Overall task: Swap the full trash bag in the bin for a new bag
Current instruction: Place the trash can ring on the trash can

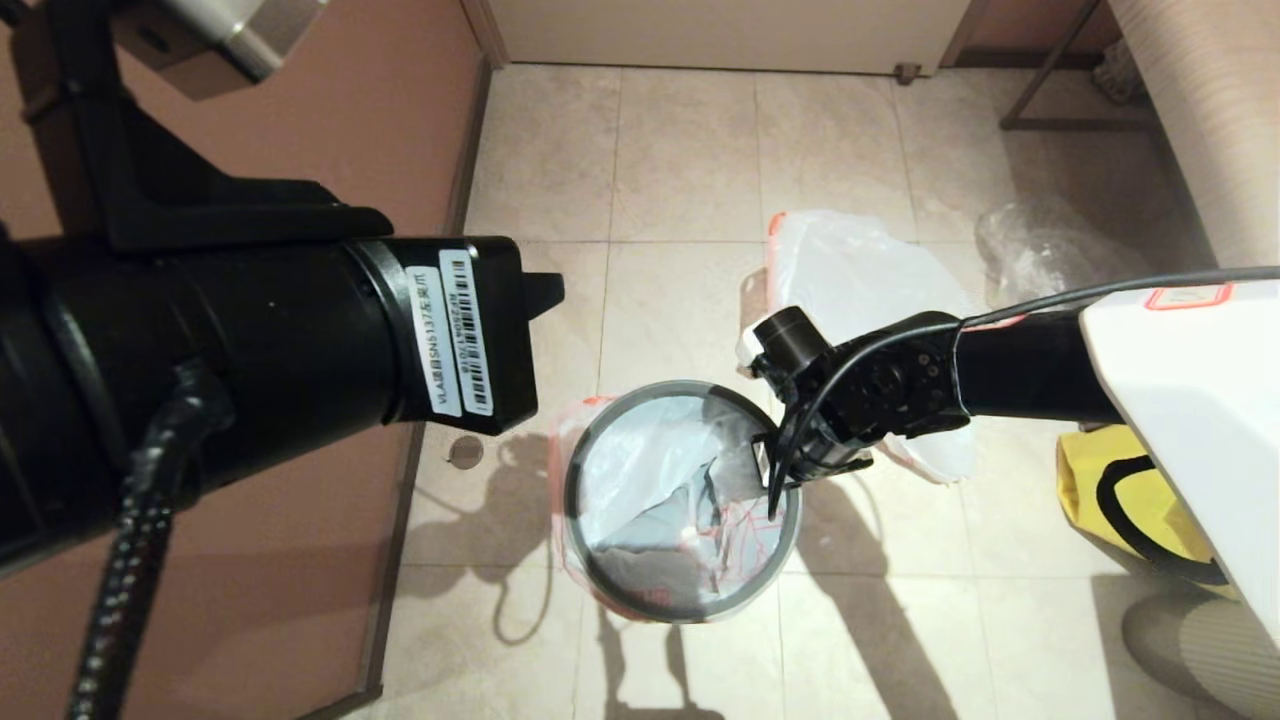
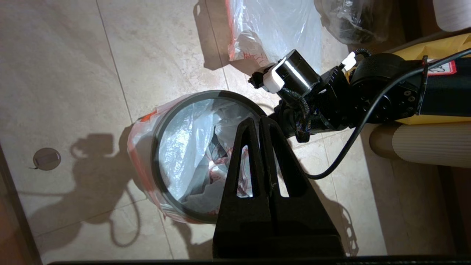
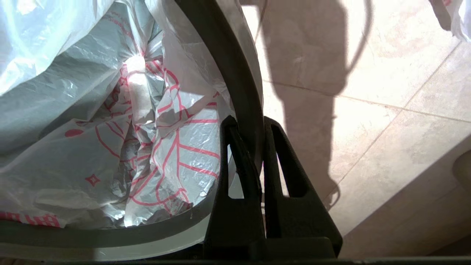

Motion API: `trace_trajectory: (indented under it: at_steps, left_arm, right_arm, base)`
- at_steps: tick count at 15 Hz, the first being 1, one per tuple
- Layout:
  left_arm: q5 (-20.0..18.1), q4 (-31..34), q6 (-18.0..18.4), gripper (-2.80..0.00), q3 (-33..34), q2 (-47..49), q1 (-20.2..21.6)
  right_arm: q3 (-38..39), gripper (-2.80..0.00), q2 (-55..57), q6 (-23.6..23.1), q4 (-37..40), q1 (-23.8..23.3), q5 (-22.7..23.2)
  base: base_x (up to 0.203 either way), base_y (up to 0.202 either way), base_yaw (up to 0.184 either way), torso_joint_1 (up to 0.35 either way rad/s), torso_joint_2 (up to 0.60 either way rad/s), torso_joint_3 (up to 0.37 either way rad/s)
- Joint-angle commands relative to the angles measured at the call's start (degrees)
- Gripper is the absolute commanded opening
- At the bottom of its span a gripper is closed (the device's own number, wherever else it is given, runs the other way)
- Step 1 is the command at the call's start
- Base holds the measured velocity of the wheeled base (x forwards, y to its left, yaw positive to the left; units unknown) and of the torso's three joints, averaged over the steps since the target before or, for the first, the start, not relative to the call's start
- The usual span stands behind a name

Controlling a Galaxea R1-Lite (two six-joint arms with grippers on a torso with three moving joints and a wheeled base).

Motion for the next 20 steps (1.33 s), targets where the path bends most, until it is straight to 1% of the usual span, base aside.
trace_trajectory:
  at_steps: [1,10,11,15,17,18,20]
  left_arm:
    - [0.2,0.0,-0.1,-2.8,-0.1,-0.4,0.0]
    - [0.2,0.0,-0.1,-2.8,0.1,0.9,0.0]
    - [0.2,0.0,-0.2,-2.8,0.1,0.9,0.0]
    - [0.2,0.0,-0.4,-2.8,0.2,2.6,0.1]
    - [0.2,0.0,-0.7,-2.8,0.3,3.9,0.2]
    - [0.1,0.0,-0.7,-2.8,0.6,4.6,0.7]
    - [0.0,0.0,-0.7,-2.8,0.6,7.9,3.0]
  right_arm:
    - [-1.1,-2.8,1.3,0.1,0.1,0.0,-0.1]
    - [-1.8,-2.8,2.0,-0.1,0.1,0.5,-0.7]
    - [-2.0,0.0,1.8,0.0,0.1,0.7,-1.0]
    - [1.4,0.0,-5.4,0.5,1.4,1.5,-2.5]
    - [5.9,0.0,-11.2,2.9,1.6,1.3,-2.6]
    - [8.7,0.0,-13.8,4.1,1.6,1.2,-2.1]
    - [14.6,0.0,-17.4,6.3,0.9,1.0,0.4]
  base:
    - [0.0,0.0,0.0,0.0,0.0,0.0]
    - [0.0,0.0,0.0,0.0,0.0,0.0]
    - [0.0,0.0,0.0,0.0,0.0,0.0]
    - [0.0,0.0,0.0,0.0,0.0,0.0]
    - [0.0,0.0,0.0,0.0,0.0,0.0]
    - [0.0,0.0,0.0,0.0,0.0,0.0]
    - [0.0,0.0,0.0,0.0,0.0,0.0]
